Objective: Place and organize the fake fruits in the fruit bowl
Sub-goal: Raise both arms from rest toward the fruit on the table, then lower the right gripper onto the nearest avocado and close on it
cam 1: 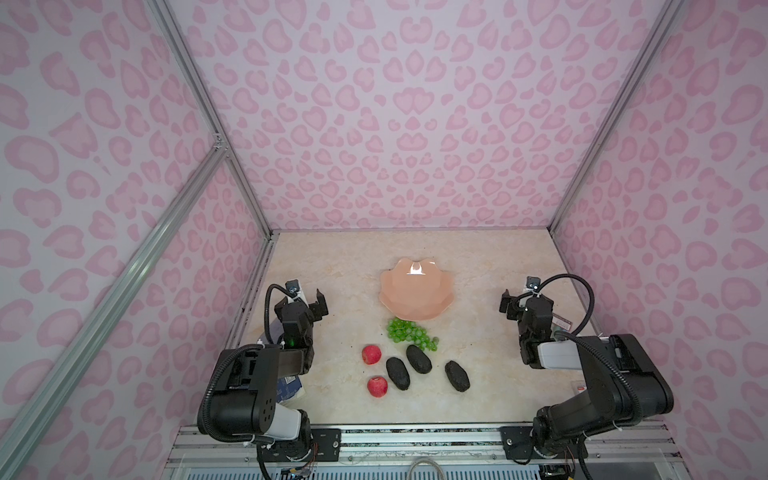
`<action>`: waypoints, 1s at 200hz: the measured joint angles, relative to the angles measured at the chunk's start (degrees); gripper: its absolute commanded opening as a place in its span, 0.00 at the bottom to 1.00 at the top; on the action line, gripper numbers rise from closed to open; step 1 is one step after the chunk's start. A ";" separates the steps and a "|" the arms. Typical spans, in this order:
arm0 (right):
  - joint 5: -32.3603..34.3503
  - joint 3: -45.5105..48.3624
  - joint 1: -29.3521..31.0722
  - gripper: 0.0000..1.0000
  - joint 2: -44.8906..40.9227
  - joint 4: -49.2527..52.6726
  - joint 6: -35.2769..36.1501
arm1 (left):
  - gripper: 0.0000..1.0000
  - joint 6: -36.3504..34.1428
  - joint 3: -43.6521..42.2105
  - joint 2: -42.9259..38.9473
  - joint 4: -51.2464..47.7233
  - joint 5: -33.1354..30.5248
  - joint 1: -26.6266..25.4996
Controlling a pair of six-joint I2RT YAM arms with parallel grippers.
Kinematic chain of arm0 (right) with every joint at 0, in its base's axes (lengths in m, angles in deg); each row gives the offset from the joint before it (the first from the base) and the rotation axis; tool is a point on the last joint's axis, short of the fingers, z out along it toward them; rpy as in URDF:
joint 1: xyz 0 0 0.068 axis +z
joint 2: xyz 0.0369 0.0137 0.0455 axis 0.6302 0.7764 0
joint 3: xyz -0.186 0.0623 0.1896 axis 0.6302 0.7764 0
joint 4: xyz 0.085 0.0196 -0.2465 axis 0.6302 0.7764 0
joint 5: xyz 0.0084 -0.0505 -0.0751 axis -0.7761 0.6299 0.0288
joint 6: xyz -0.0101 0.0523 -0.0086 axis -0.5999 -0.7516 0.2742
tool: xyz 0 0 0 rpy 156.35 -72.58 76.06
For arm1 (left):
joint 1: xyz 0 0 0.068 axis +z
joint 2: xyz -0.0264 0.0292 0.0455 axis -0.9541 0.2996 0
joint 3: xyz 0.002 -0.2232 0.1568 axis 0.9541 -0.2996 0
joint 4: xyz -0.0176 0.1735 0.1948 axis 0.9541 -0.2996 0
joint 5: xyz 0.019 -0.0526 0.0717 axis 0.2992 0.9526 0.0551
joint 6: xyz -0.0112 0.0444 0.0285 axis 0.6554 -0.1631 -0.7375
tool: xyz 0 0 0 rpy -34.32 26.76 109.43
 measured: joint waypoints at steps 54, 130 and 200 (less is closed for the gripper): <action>-0.04 0.00 -0.17 1.00 0.00 0.00 0.00 | 0.97 0.00 0.00 0.00 -0.02 0.00 0.04; 4.94 -8.35 0.44 1.00 -6.93 14.97 -2.29 | 0.98 0.63 2.95 -5.16 -8.31 -1.44 -0.35; -6.08 -19.56 5.11 0.97 -24.11 45.59 -17.03 | 1.00 13.40 13.66 -33.70 -39.43 2.47 -0.76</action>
